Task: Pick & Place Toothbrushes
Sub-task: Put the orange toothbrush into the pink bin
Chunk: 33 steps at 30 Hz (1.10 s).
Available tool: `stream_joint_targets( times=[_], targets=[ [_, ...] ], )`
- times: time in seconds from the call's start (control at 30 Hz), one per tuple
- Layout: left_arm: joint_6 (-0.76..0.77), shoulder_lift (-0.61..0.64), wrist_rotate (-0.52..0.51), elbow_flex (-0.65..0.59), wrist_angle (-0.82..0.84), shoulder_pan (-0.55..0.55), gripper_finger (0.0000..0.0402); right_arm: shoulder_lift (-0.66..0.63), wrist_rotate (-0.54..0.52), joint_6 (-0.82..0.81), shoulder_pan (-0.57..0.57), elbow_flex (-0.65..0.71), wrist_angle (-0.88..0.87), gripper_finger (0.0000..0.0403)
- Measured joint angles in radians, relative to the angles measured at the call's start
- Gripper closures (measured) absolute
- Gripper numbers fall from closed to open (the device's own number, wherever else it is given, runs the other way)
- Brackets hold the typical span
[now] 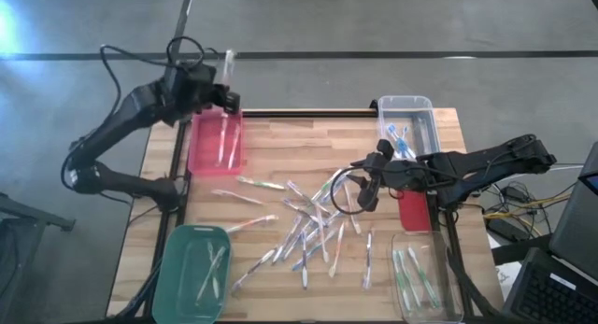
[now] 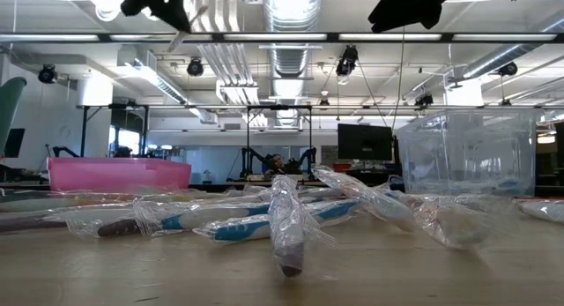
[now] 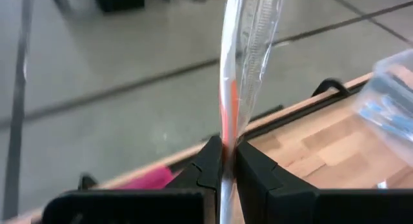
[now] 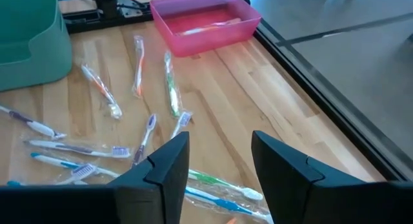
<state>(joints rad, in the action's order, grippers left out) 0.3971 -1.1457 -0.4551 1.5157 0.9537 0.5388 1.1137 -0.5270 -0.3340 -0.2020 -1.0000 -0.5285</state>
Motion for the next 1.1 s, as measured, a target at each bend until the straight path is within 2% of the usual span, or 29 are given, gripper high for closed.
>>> stream_joint_targets(
  times=[0.1, 0.2, 0.4, 0.6, 0.83, 1.1],
  targets=[
    [0.038, -0.009, 0.076, -0.032, 0.022, 0.093, 0.0371, 0.0, 0.0, 0.0, 0.0, 0.0, 0.0, 0.0248],
    [0.048, -0.028, 0.093, -0.083, 0.032, 0.145, 0.0371, 0.0, 0.0, 0.0, 0.0, 0.0, -0.001, 0.0253],
    [0.054, -0.099, 0.109, -0.169, 0.032, 0.201, 0.0371, 0.0, 0.0, -0.003, 0.006, 0.0, -0.019, 0.0265],
    [0.099, -0.19, 0.216, -0.223, 0.034, 0.282, 0.0371, 0.0, 0.0, -0.005, 0.006, 0.002, -0.018, 0.0275],
    [0.104, -0.28, 0.223, -0.285, 0.041, 0.321, 0.0371, 0.0, 0.0, -0.005, 0.006, 0.008, -0.019, 0.0279],
    [0.16, -0.357, 0.236, -0.298, 0.245, 0.343, 0.0372, 0.0, 0.0, -0.007, 0.006, 0.017, -0.019, 0.0255]
  ],
)
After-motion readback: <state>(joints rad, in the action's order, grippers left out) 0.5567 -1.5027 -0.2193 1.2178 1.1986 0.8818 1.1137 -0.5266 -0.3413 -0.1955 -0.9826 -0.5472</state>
